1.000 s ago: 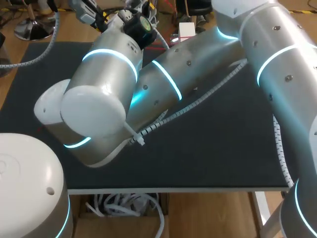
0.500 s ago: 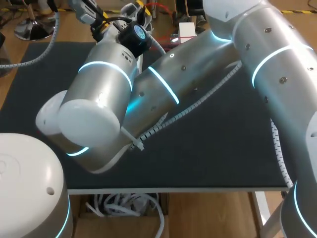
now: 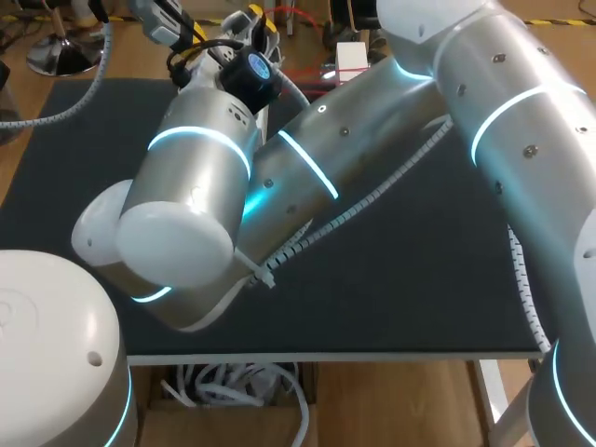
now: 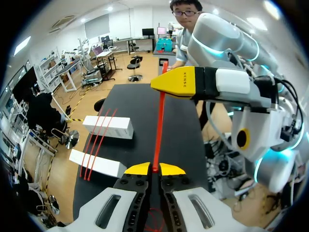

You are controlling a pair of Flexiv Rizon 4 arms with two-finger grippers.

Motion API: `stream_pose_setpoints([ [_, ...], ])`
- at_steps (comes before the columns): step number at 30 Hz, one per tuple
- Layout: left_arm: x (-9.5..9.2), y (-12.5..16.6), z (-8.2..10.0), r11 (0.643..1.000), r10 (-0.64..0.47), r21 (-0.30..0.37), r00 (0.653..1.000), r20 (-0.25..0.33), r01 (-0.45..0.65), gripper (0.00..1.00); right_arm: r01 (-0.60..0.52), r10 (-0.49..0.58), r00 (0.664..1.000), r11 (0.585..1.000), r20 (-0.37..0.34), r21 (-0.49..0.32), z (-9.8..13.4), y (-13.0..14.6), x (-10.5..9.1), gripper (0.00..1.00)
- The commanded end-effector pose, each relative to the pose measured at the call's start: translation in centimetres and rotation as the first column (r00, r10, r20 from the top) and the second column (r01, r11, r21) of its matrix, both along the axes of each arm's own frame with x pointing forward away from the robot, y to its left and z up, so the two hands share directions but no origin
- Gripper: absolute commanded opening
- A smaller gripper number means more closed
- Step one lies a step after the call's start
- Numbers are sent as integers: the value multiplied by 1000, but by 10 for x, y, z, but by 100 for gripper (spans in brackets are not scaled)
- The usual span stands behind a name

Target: Grab the tape and strap the tape.

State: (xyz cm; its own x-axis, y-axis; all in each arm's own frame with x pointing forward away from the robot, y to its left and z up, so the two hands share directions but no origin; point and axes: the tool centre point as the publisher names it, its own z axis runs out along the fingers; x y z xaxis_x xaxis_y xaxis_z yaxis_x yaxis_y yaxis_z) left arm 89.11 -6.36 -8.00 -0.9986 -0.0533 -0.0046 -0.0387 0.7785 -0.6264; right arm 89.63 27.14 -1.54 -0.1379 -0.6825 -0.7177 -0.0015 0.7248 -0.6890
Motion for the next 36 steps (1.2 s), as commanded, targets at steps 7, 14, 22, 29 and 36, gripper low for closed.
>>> stream_pose_setpoints([
  [7,0,0,1,1000,0,4,1000,-1,0,0,-9,9,1000,1000,6,-11,-4,8,0,0],
  [14,0,0,1,1000,0,4,1000,-1,0,0,-10,11,1000,1000,8,-13,-4,12,-1,0],
  [22,0,0,1,1000,0,4,1000,-1,0,0,-6,6,1000,1000,9,-14,-5,15,1,0],
  [29,0,0,1,1000,0,4,1000,-1,0,0,-6,7,1000,1000,3,-18,-8,18,2,0],
  [36,0,0,1,1000,0,4,1000,-1,0,0,-10,10,1000,1000,2,-18,-9,21,2,0],
])
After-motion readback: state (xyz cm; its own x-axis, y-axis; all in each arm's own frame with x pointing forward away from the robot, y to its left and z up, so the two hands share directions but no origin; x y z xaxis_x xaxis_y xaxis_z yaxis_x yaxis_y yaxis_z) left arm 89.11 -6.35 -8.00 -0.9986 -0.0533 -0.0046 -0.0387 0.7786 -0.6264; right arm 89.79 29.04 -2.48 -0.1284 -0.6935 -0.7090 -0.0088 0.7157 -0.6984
